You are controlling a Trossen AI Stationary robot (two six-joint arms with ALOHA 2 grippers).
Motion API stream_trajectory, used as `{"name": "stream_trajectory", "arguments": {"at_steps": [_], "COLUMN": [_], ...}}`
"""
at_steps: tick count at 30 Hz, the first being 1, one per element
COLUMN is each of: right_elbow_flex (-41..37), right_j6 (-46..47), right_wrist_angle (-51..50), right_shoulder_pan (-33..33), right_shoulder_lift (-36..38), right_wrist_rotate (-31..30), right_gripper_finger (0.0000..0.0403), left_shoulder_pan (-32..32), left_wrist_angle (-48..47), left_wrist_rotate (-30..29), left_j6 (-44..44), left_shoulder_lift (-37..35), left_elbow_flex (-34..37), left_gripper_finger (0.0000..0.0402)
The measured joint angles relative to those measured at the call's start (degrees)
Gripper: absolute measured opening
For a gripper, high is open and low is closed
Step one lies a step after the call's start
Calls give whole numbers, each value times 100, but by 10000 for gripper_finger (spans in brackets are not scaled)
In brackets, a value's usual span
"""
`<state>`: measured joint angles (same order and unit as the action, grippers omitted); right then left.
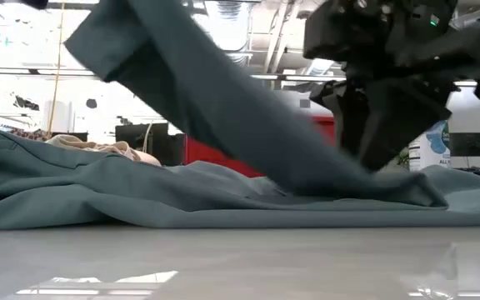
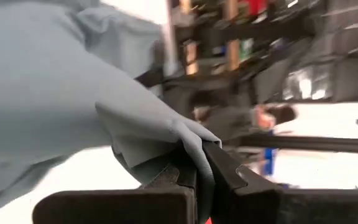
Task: Fold Laundry from Bin
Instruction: Fold the blue pants
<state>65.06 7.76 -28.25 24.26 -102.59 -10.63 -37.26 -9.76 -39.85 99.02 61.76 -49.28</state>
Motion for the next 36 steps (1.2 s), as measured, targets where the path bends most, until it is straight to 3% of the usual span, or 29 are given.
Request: {"name": "stream_trajectory", "arguments": {"at_steps": [6, 10, 14, 20, 22, 25, 28, 30, 33, 36], "right_elbow_flex": [1, -8, -1, 30, 21, 21, 17, 12, 12, 9], "right_j6": [146, 143, 154, 244, 250, 250, 237, 237, 239, 237], "right_wrist_angle": [93, 47, -47, -30, 27, 63, 56, 51, 56, 59], "right_shoulder_pan": [-79, -116, -145, -75, -62, -55, -59, -73, -73, -66], "right_shoulder_lift": [-57, -140, -267, -555, -612, -614, -590, -590, -595, -597], "right_wrist_rotate": [-28, -20, 37, 131, 136, 138, 142, 154, 162, 160], "right_gripper_finger": [164, 164, 164, 164, 164, 164, 164, 164, 164, 164], "left_shoulder_pan": [2, 143, 536, 1559, 2099, 2787, 2879, 2715, 2195, 1570], "left_wrist_angle": [-1761, -2567, -2014, -1035, -579, -27, -184, -855, -2431, -3989], "left_wrist_rotate": [1159, 1112, 830, 1336, 1904, 3560, 4757, 5112, 4636, 3795], "left_j6": [671, 1108, 584, -977, -1746, -2720, -2952, -2713, -2317, -822], "left_shoulder_lift": [225, 313, 198, 139, 123, 123, 120, 120, 120, 120], "left_elbow_flex": [2, 4, 4, 0, 0, 0, -2, -2, -2, 75], "left_gripper_finger": [0, 0, 0, 0, 0, 0, 0, 0, 0, 0]}}
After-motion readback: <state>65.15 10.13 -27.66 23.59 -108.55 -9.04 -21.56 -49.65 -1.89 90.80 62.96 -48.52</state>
